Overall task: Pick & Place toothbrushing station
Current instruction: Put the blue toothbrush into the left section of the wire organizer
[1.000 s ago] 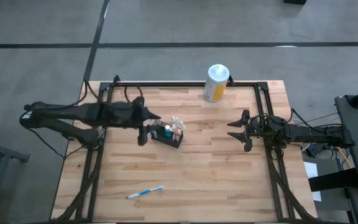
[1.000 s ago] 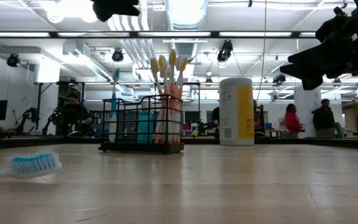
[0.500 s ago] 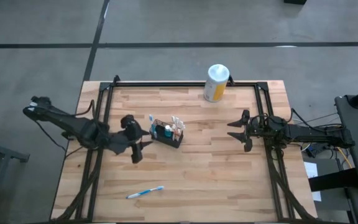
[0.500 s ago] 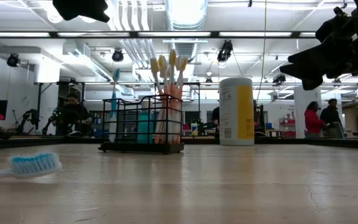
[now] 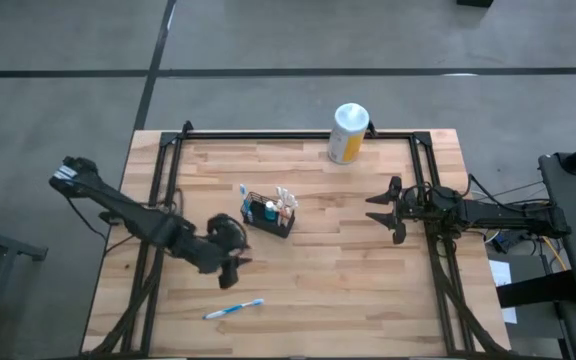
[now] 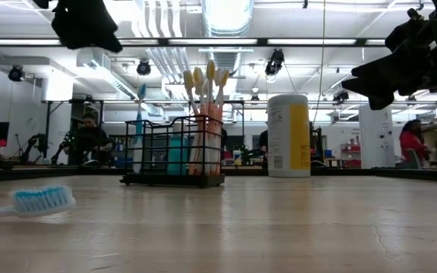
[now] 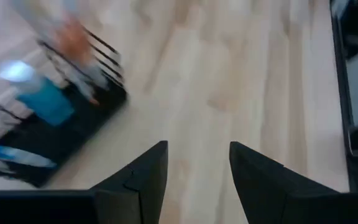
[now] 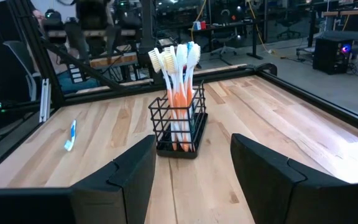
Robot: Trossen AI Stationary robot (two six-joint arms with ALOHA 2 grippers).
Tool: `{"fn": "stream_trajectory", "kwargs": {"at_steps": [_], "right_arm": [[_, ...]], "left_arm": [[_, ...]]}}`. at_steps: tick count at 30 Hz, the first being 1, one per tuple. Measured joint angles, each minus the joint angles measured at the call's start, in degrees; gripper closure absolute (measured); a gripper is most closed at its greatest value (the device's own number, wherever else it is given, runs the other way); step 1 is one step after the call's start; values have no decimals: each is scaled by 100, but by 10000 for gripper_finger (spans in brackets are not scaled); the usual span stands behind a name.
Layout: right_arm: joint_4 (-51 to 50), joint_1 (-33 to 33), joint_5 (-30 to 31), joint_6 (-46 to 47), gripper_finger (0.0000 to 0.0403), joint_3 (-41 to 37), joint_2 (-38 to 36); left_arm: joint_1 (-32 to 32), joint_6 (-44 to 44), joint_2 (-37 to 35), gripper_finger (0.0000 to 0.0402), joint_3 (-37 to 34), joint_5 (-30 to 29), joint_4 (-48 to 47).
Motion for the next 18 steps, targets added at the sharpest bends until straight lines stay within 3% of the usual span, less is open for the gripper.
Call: {"fn": "stream_trajectory", "kwargs": {"at_steps": [10, 18], "right_arm": [[1, 2, 2, 0, 199, 0, 1], [1, 2, 2, 0, 199, 0, 1]], "left_arm": [[-13, -59, 1566, 225, 769, 866, 14], [-143, -450, 2225, 225, 1174, 923, 18]]}}
